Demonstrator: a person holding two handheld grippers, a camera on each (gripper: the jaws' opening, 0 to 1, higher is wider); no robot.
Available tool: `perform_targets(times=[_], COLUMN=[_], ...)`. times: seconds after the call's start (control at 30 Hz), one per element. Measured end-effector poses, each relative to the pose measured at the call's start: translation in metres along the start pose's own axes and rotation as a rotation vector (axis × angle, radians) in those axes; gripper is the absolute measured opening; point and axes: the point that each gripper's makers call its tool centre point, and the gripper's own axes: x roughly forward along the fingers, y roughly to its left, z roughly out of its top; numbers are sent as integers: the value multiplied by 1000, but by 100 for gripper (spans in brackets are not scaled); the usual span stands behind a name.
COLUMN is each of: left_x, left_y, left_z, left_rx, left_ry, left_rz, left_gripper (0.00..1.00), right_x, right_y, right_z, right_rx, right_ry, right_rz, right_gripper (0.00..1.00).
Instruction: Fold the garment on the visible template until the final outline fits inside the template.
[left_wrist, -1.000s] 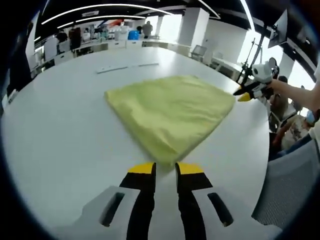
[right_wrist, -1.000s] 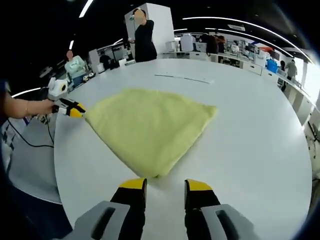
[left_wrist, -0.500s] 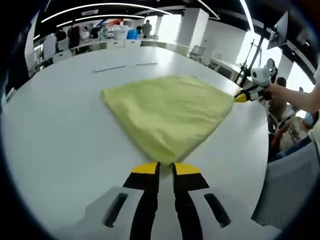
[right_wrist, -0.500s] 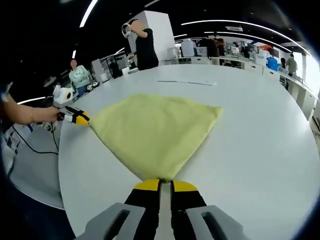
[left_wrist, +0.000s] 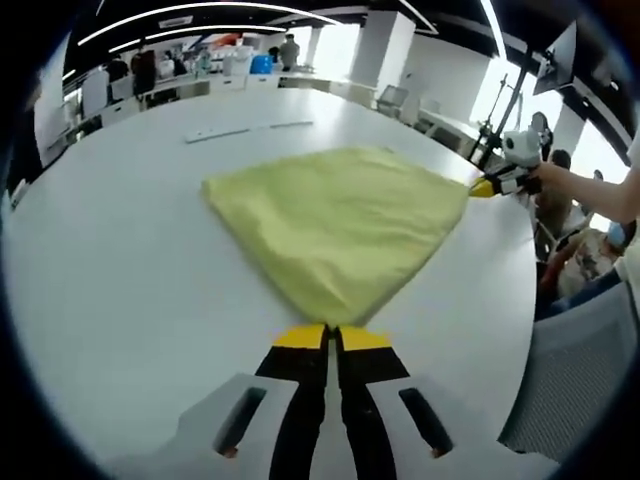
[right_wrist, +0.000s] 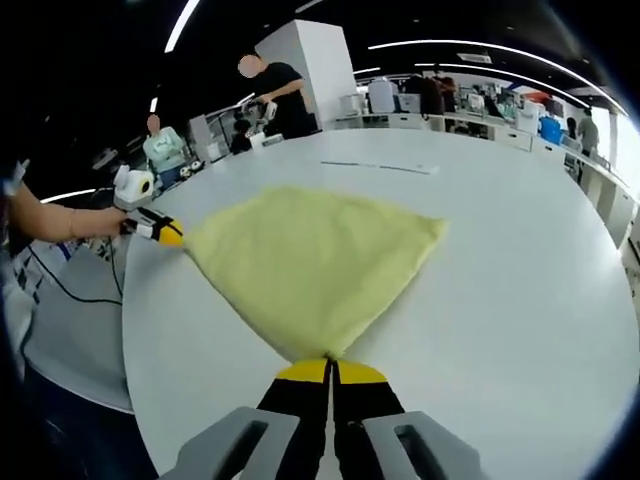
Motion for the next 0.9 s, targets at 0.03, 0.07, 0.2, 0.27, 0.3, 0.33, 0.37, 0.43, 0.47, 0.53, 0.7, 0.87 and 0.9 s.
perform_targets(times=[0.03,0.07,0.2,0.27,0.3,0.33,0.37,0.43,0.47,0.53,0.7,0.87,0.9], left_x=[-1,-2,-3,-2,-2,-1,0,1,1,1,3,3,3], left_y=[1,2,5,4,4,3,3,4,3,3,4,5,5], left_z=[0,1,-1,-2,-3,-4,-6,-9,-9,-10,-12,-14,-14], left_rx=[2,0,23,32,35,40,58,77,76,75,67,52,51], left_ry=[-2,-3,9,18,20,23,36,50,49,53,64,72,71], left_rz=[3,4,23,23,21,21,26,32,32,35,37,44,42], left_gripper=[0,0,0,0,0,0,0,0,0,0,0,2,3], right_x=[-1,-3,-8,-8,-8,-7,-6,-3,-3,-2,-5,-6,-6], right_y=[-1,-1,-1,-1,0,1,0,-1,-1,-4,0,-2,-2], right_z=[1,1,-1,-2,-2,-4,-7,-11,-12,-20,-21,-17,-17], right_rx=[-5,-16,-79,-101,-106,-122,-135,-137,-138,-161,-115,-85,-83], right_ry=[0,8,45,57,61,72,92,105,108,148,122,108,107], right_rz=[-1,-2,-2,-1,2,6,2,-3,-4,-18,2,-7,-9], right_gripper=[0,0,0,0,0,0,0,0,0,0,0,0,0])
